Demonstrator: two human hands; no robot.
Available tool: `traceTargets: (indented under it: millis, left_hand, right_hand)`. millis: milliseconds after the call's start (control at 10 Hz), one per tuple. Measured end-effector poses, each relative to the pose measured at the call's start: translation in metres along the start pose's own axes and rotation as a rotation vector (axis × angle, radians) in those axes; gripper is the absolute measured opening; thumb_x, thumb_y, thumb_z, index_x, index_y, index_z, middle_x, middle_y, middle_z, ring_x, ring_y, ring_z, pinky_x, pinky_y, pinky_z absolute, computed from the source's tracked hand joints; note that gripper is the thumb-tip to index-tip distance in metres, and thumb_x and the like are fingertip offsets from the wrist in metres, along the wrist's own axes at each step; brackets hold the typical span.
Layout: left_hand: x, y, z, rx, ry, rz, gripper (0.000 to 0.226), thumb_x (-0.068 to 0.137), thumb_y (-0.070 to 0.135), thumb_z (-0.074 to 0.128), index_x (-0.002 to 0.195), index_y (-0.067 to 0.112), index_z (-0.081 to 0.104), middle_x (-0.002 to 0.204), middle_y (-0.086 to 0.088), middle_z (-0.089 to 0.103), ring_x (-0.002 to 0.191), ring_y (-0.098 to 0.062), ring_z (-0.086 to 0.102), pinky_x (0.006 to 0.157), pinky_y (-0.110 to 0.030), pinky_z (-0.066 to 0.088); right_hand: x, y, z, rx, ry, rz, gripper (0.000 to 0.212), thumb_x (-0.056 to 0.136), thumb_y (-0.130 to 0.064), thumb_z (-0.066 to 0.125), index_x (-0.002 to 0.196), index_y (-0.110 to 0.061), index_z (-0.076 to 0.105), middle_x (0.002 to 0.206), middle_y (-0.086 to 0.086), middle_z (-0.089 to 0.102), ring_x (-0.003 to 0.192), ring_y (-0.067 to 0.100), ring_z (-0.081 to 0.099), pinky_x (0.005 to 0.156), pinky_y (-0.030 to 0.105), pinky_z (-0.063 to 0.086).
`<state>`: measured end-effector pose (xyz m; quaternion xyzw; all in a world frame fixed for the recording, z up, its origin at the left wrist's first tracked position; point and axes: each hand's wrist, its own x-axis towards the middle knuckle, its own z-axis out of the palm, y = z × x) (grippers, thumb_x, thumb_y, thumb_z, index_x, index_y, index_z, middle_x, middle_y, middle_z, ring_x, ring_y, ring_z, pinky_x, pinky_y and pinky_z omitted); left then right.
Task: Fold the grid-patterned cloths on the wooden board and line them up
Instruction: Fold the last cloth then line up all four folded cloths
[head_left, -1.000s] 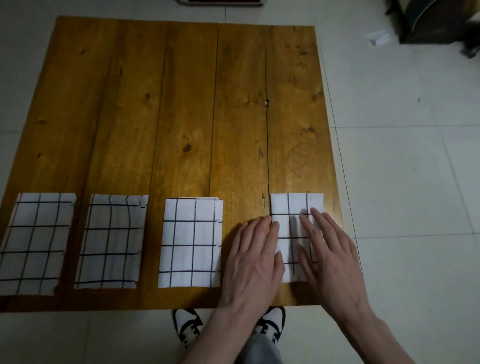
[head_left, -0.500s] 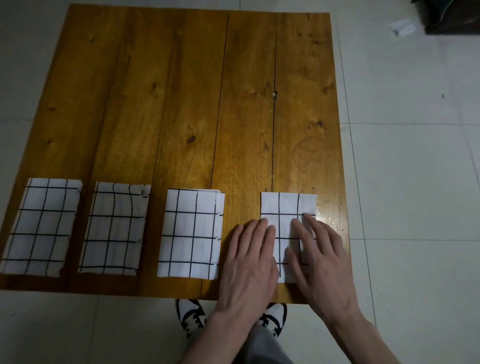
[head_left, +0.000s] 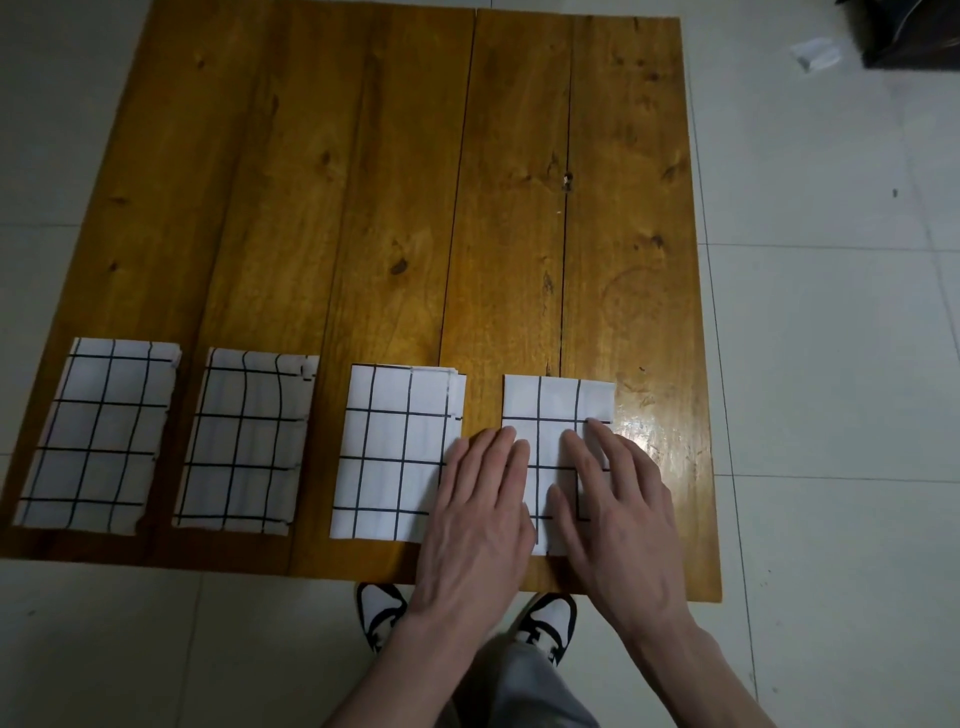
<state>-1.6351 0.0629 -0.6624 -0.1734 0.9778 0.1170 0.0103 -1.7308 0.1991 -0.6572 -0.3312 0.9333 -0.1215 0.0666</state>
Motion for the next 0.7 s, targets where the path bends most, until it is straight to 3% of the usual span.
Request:
traceTargets:
  millis: [400, 700]
  left_hand:
    - [-0.004, -0.001, 0.0, -0.009, 0.004, 0.008, 0.061, 0.097, 0.028, 0.052, 0.154, 0.009, 0.047, 0.159, -0.012, 0.047, 0.15, -0.029, 0.041, 0.119, -0.051, 0.041]
    - [0.0, 0.002, -0.017, -0.044, 0.006, -0.029, 0.06, 0.097, 0.031, 0.057, 0.153, 0.012, 0.048, 0.157, -0.008, 0.05, 0.149, -0.026, 0.042, 0.121, -0.049, 0.039]
  right_hand:
    - [-0.005, 0.002, 0.001, -0.023, 0.0, -0.007, 0.055, 0.103, -0.044, 0.048, 0.153, -0.021, 0.05, 0.16, 0.003, 0.045, 0.147, 0.028, 0.039, 0.112, 0.045, 0.041]
    - [-0.002, 0.002, -0.014, 0.02, -0.021, -0.063, 0.057, 0.105, -0.048, 0.047, 0.157, -0.025, 0.044, 0.165, 0.002, 0.039, 0.157, 0.024, 0.025, 0.122, 0.043, 0.027]
